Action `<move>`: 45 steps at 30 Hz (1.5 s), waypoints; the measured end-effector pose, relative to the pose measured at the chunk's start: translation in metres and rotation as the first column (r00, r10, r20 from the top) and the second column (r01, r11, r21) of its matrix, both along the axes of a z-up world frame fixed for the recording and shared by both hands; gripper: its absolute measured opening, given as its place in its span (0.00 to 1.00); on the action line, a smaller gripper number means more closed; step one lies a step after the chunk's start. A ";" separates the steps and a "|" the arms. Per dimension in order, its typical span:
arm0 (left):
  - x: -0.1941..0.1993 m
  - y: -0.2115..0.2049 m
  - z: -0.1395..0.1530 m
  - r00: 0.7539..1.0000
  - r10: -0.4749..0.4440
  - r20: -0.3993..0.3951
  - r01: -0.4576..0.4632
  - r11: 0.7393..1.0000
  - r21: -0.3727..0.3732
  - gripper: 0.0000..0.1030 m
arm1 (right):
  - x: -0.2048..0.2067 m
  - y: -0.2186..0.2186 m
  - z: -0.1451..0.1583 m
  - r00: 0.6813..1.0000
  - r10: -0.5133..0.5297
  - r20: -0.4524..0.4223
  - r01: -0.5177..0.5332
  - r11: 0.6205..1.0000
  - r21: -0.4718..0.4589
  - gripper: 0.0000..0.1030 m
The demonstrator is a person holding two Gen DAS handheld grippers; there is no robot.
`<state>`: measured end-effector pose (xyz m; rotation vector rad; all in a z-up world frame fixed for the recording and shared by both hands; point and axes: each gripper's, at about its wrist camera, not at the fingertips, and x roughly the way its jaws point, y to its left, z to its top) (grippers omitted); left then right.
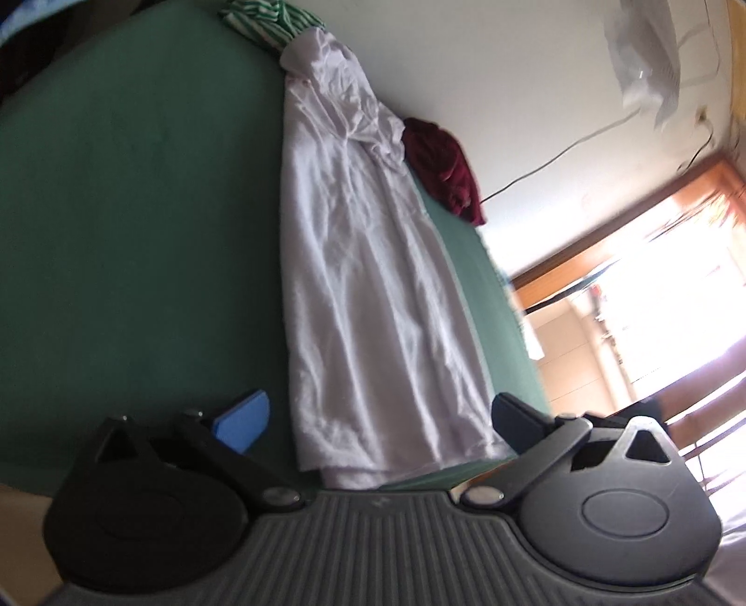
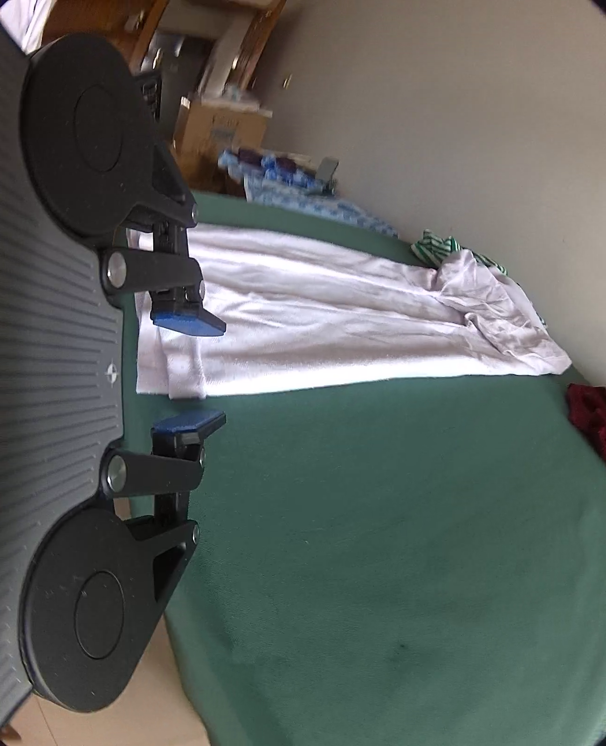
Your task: Fold clothes
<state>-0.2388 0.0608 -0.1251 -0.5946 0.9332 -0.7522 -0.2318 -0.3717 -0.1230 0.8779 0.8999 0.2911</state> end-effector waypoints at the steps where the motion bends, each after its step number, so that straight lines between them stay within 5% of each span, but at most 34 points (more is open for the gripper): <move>1: 0.002 0.000 -0.001 1.000 -0.006 0.000 0.006 1.000 -0.012 0.93 | 0.002 0.000 -0.002 1.000 0.013 -0.001 -0.013 1.000 0.016 0.32; 7: 0.008 -0.015 -0.002 0.995 -0.096 0.002 0.096 0.995 -0.026 0.93 | 0.013 0.009 -0.006 0.997 0.077 0.008 -0.078 0.995 0.064 0.31; 11: 0.012 -0.011 -0.002 0.994 -0.108 -0.014 0.108 0.994 0.004 0.73 | 0.012 0.005 -0.004 0.995 0.103 -0.010 -0.103 0.993 0.059 0.28; 13: 0.015 -0.004 -0.005 0.993 -0.113 -0.043 0.113 0.994 -0.014 0.73 | 0.011 0.002 -0.002 0.993 0.115 -0.023 -0.114 0.992 0.053 0.25; 19: 0.016 -0.011 -0.005 0.989 -0.145 -0.034 0.144 0.989 -0.029 0.99 | 0.024 0.011 -0.012 0.992 0.124 -0.028 -0.121 0.986 0.115 0.25; 28: 0.017 -0.017 -0.008 0.987 -0.153 -0.037 0.152 0.988 -0.025 0.82 | 0.018 0.017 -0.015 0.992 0.116 -0.049 -0.108 0.983 0.149 0.24; 32: 0.026 -0.011 -0.023 0.986 -0.141 -0.084 0.137 0.989 -0.052 0.16 | 0.023 0.025 -0.018 0.996 0.061 -0.068 -0.049 0.986 0.160 0.16; 33: 0.028 -0.009 -0.027 0.986 -0.138 -0.096 0.133 0.989 -0.058 0.12 | 0.020 0.025 -0.019 0.996 0.044 -0.074 -0.030 0.985 0.173 0.17; 39: 0.038 -0.005 -0.034 0.975 -0.187 -0.119 0.180 0.981 -0.066 0.17 | 0.006 0.030 -0.018 0.992 -0.094 -0.079 0.108 0.975 0.194 0.26; 45: 0.050 -0.016 -0.033 0.957 -0.264 -0.119 0.256 0.963 -0.082 0.25 | 0.005 0.041 -0.013 0.991 -0.131 -0.038 0.135 0.978 0.161 0.40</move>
